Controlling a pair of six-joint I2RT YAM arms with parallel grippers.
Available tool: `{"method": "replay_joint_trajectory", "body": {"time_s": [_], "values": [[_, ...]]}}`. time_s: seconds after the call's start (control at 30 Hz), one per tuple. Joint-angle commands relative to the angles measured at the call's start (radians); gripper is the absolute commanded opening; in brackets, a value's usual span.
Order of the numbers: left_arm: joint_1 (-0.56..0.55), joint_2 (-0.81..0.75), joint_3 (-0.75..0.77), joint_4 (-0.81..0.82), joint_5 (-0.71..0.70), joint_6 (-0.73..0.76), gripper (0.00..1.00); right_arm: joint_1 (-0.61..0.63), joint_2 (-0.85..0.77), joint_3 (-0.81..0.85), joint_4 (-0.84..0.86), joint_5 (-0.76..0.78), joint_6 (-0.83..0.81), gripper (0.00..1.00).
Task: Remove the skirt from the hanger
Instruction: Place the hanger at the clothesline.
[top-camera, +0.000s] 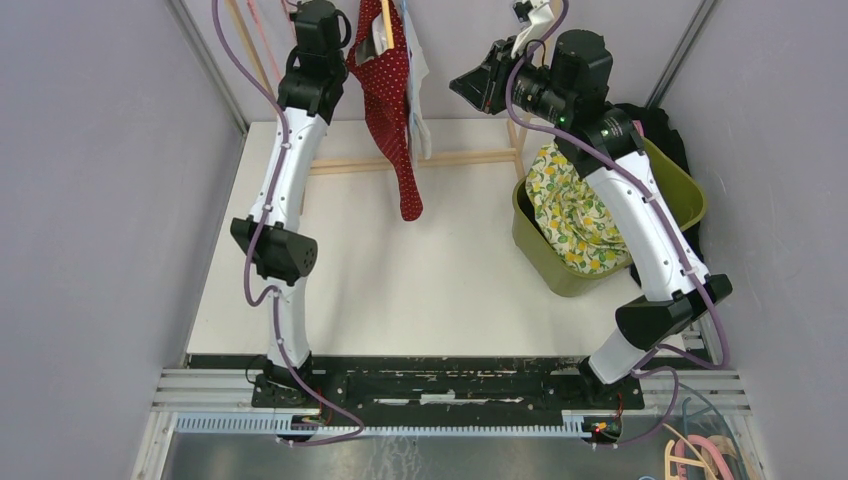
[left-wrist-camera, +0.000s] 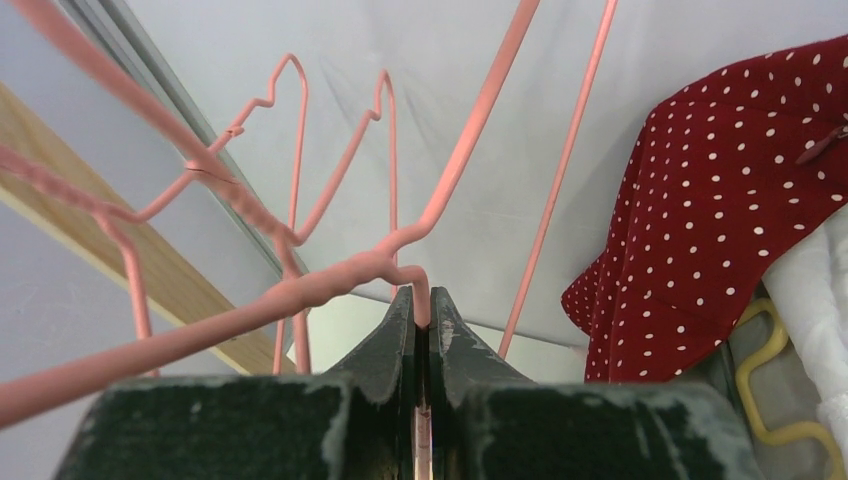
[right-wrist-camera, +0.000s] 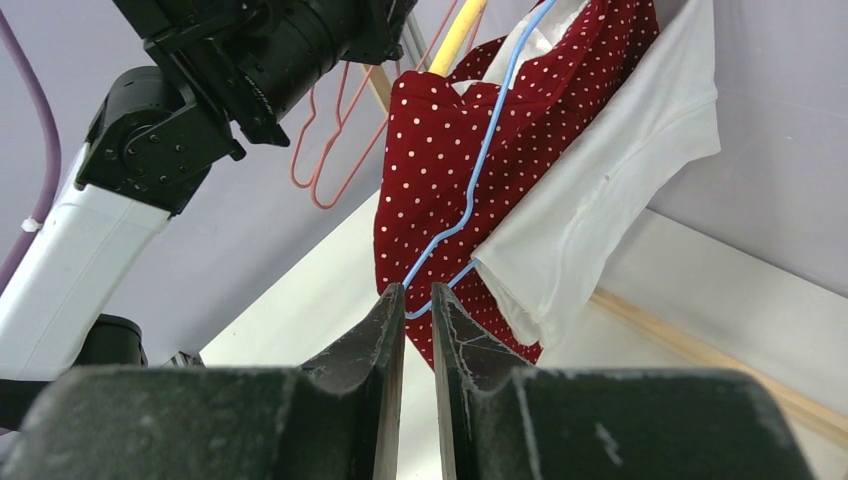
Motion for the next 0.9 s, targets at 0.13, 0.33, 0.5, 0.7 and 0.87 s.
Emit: {"method": "replay_joint_trajectory", "body": {"time_s": [0.13, 0.33, 0.5, 0.7, 0.87], "values": [[-0.001, 0.052, 0.073, 0.048, 0.011, -0.004, 0.03, 0.006, 0.004, 0.053, 0.025, 0.019, -0.015, 0.2], [0.001, 0.052, 0.036, 0.001, -0.002, -0.002, 0.03, 0.006, 0.001, 0.048, 0.029, 0.018, -0.015, 0.2], [0.003, -0.019, -0.039, -0.001, 0.009, -0.005, 0.03, 0.005, -0.008, 0.017, 0.007, 0.035, -0.051, 0.2], [0.003, -0.121, -0.134, 0.001, 0.005, 0.003, 0.03, 0.006, -0.02, -0.13, -0.038, 0.167, -0.179, 0.04], [0.002, -0.17, -0.159, -0.011, -0.015, 0.026, 0.03, 0.006, 0.026, -0.308, 0.093, 0.259, -0.193, 0.01]]}}
